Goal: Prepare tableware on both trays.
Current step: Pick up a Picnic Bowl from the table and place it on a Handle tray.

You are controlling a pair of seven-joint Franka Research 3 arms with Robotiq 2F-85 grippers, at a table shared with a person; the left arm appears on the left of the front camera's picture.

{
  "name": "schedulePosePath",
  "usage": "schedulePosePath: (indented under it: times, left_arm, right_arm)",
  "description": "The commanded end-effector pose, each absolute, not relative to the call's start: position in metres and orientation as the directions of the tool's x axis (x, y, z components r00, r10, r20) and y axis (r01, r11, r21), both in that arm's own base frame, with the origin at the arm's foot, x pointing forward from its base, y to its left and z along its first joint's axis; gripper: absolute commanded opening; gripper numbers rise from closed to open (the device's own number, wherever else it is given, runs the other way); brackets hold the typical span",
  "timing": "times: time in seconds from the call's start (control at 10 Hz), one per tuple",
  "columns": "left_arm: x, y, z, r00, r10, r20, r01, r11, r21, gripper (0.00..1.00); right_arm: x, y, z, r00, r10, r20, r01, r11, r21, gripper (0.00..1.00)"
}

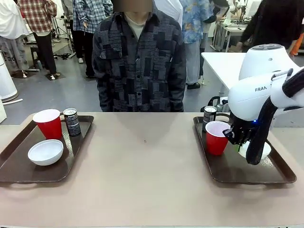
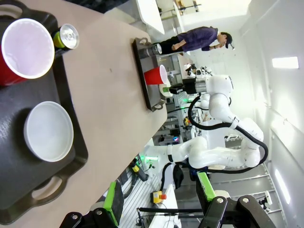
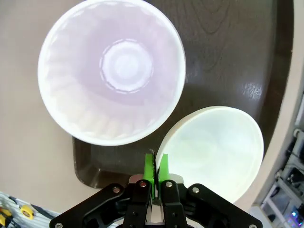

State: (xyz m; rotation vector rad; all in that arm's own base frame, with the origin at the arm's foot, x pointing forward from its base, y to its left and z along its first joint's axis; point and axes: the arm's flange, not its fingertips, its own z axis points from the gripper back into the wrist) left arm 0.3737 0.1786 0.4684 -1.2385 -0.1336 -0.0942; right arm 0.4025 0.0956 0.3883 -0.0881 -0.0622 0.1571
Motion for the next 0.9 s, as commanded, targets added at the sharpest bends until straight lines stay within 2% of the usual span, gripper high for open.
schedulePosePath:
  times: [0.0, 0.4, 0.8]
  left_arm:
    - [0.374, 0.179, 0.472, 0.989, 0.015, 0.147, 0.135, 0.313, -0.940, 0.82]
    - [0.374, 0.179, 0.472, 0.989, 0.015, 0.147, 0.135, 0.313, -0.940, 0.82]
    - [0.374, 0.179, 0.472, 0.989, 0.015, 0.147, 0.135, 0.313, -0.940, 0.82]
  right_arm:
    - [0.402, 0.092, 0.380, 0.984, 0.148, 0.094, -0.141, 0.987, -0.082, 0.04]
    - [0.415, 0.076, 0.374, 0.985, 0.040, 0.165, -0.025, 0.996, -0.091, 0.04]
    - [0.434, 0.064, 0.365, 0.987, -0.041, 0.158, 0.051, 0.997, -0.062, 0.04]
